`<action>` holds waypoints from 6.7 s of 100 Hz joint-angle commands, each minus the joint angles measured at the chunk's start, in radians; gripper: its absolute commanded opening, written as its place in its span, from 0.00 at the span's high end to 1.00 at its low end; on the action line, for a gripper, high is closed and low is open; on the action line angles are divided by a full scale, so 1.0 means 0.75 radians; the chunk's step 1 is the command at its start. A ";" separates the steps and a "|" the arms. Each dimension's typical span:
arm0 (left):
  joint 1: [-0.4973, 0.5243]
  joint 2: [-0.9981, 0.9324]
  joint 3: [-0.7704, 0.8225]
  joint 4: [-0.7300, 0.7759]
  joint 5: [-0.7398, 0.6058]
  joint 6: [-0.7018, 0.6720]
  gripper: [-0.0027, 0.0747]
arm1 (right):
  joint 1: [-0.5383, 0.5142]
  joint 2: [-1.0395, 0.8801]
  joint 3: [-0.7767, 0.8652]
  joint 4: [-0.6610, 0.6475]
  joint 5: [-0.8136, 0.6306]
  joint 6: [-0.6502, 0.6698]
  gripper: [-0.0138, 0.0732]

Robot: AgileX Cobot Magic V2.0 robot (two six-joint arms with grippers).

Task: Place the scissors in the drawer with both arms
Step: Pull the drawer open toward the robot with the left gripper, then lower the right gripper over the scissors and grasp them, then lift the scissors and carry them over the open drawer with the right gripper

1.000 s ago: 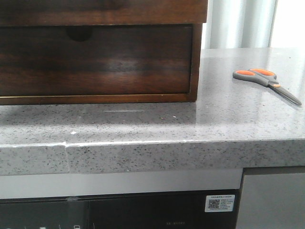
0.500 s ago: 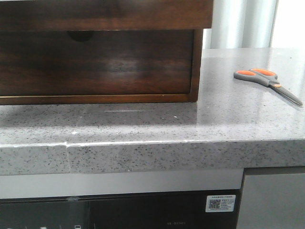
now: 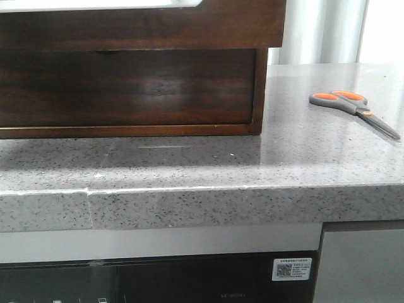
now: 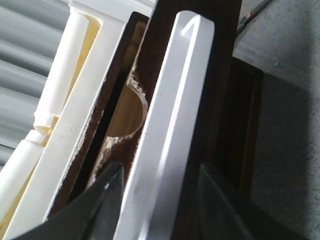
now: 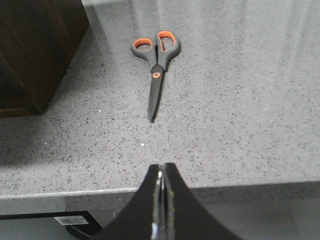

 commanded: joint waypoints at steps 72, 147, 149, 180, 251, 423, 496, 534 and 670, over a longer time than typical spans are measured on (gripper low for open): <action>-0.057 -0.213 -0.028 -0.486 -0.124 -0.125 0.59 | 0.018 0.357 -0.286 0.005 0.025 -0.041 0.86; -0.057 -0.324 -0.028 -0.801 -0.087 -0.125 0.61 | 0.109 1.531 -1.323 -0.035 0.539 -0.067 0.32; -0.057 -0.324 -0.028 -0.801 -0.087 -0.125 0.61 | 0.109 1.554 -1.343 -0.041 0.547 -0.067 0.32; -0.057 -0.324 -0.028 -0.801 -0.087 -0.125 0.61 | 0.106 1.819 -1.585 -0.129 0.706 -0.067 0.33; -0.057 -0.324 -0.028 -0.801 -0.087 -0.125 0.61 | 0.103 2.138 -1.955 -0.192 1.017 -0.067 0.38; -0.057 -0.324 -0.028 -0.801 -0.085 -0.125 0.61 | 0.106 1.834 -2.039 -0.192 0.883 -0.080 0.98; -0.057 -0.324 -0.028 -0.801 -0.085 -0.125 0.61 | 0.580 1.607 -2.440 0.410 0.910 -1.001 0.98; -0.057 -0.324 -0.028 -0.801 -0.085 -0.125 0.61 | 0.756 1.788 -2.440 0.410 0.956 -1.183 0.98; -0.057 -0.324 -0.028 -0.801 -0.085 -0.125 0.61 | 0.771 1.971 -2.373 0.494 1.070 -1.258 0.98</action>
